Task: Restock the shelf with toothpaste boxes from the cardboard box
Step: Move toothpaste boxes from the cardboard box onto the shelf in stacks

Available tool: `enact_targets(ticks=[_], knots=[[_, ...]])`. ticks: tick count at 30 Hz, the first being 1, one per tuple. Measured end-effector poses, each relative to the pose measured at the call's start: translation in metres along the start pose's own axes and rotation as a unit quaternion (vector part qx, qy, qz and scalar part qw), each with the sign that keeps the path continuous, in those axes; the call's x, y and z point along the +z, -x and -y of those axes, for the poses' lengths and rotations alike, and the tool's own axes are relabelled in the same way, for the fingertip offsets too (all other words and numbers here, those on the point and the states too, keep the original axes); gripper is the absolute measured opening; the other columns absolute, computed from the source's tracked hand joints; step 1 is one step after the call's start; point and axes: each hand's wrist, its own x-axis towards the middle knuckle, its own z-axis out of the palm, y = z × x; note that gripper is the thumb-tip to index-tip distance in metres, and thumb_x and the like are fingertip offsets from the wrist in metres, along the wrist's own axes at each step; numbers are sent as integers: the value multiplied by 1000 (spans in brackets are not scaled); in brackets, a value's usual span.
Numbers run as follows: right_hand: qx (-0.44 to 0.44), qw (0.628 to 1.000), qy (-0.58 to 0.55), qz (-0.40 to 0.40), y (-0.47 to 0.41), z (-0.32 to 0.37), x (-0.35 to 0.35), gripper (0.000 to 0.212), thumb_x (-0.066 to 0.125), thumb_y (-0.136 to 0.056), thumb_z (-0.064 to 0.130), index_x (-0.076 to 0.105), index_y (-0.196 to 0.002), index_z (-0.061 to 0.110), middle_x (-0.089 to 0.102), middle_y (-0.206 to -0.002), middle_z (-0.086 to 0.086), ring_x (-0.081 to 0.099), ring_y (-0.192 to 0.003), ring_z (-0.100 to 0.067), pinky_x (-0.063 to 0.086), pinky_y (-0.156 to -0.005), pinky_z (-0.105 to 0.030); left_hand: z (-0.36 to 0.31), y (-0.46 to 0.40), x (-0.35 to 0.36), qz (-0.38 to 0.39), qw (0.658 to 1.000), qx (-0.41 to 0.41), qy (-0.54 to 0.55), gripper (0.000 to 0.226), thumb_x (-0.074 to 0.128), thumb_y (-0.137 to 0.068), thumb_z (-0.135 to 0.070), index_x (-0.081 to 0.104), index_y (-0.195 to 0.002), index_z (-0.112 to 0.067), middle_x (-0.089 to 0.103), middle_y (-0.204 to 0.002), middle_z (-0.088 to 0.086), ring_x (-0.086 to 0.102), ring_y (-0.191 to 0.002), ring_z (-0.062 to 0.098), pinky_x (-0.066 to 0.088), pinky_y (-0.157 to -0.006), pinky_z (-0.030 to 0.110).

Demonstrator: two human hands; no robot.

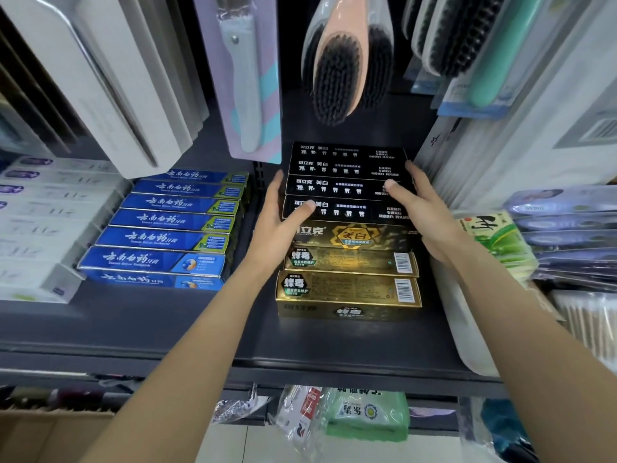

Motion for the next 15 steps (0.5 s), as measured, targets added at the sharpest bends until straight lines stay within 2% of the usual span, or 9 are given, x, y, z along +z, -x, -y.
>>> enact_targets(ticks=[3,5,9,12,15], knots=[[-2,1000,-5,5,-10,2,-3,76,60,-86,48,19,-149,36,45,-143,6,49,-125,-16,38,-109,-42,-4,-12,-5,48,999,-2,-7,80,63,-89,-29,13,-151,-29,32,-150,-11,29,-139,8,23,-116,34],[8,1000,-15,22,-17,3,-3,74,61,-88,41,18,-149,36,48,-139,4,55,-118,-17,44,-103,-40,-3,-16,-6,81,997,-1,-14,83,63,-88,-31,10,-151,-30,26,-153,-12,26,-140,6,19,-118,37],[28,998,-49,36,-25,9,-4,74,62,-89,28,19,-150,33,58,-121,5,65,-97,-12,54,-79,-29,-1,-22,-11,105,993,-30,36,96,68,-69,-49,15,-149,-38,33,-150,-14,33,-137,7,22,-117,40],[41,997,-63,35,-31,10,-4,74,61,-90,21,20,-150,33,60,-111,6,67,-91,-14,55,-67,-27,-7,-31,-10,115,990,-49,71,92,63,-73,-49,14,-149,-35,38,-147,-10,36,-136,11,24,-116,43],[36,998,-51,33,-33,7,-4,74,60,-90,18,18,-150,31,58,-111,8,65,-90,-10,54,-64,-22,-10,-34,-5,111,990,-42,70,84,57,-78,-42,14,-149,-33,40,-146,-7,39,-134,13,26,-115,44]])
